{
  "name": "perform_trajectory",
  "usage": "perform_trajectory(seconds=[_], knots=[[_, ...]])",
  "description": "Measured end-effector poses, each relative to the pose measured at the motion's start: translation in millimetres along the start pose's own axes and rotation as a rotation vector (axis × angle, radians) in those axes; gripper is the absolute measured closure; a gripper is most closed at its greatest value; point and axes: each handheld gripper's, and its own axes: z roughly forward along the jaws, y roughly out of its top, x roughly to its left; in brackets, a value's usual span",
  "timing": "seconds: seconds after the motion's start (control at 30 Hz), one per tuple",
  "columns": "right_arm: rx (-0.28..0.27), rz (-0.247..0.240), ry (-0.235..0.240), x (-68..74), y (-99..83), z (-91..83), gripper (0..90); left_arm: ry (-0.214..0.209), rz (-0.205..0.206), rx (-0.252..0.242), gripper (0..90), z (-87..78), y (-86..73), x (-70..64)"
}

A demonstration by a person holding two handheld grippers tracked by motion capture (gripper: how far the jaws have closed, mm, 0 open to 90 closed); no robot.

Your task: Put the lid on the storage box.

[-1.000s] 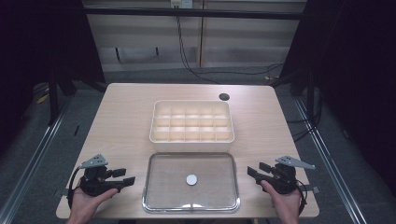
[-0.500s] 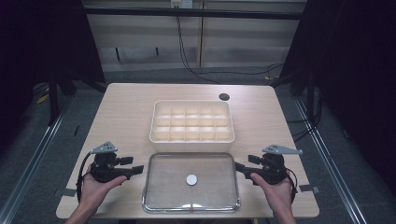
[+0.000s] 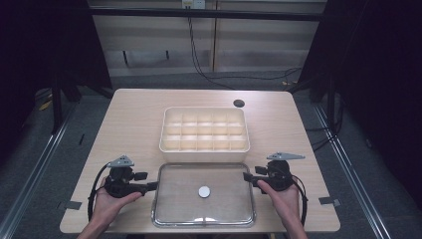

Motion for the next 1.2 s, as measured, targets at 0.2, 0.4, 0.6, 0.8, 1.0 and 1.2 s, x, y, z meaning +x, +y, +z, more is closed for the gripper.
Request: perform_trajectory(seconds=[0.2, 0.4, 0.6, 0.8, 1.0, 1.2], knots=[[0.033, 0.028, -0.004, -9.6, -8.1, 9.5, 39.6, 0.011, 0.02, 0.042, 37.6, 9.1, -4.3, -1.5], [0.052, 0.038, -0.012, -12.1, -12.9, 14.3, 42.3, 0.016, 0.015, 0.059, 41.4, 12.3, -10.3, -0.9], [0.053, 0.039, -0.029, -13.4, -15.5, 16.6, 45.7, 0.0, 0.013, 0.074, 43.2, 18.8, -9.5, -2.4], [0.052, 0.046, -0.047, -15.7, -16.2, 17.8, 47.8, -0.011, 0.013, 0.093, 49.6, 25.5, -8.2, -5.2], [0.067, 0.028, -0.044, -12.0, -16.8, 22.8, 50.4, -0.016, 0.021, 0.105, 52.7, 29.1, -8.1, -6.3], [0.064, 0.026, -0.047, -8.3, -17.5, 26.3, 53.1, -0.012, 0.027, 0.102, 53.0, 29.7, -8.4, -7.3]])
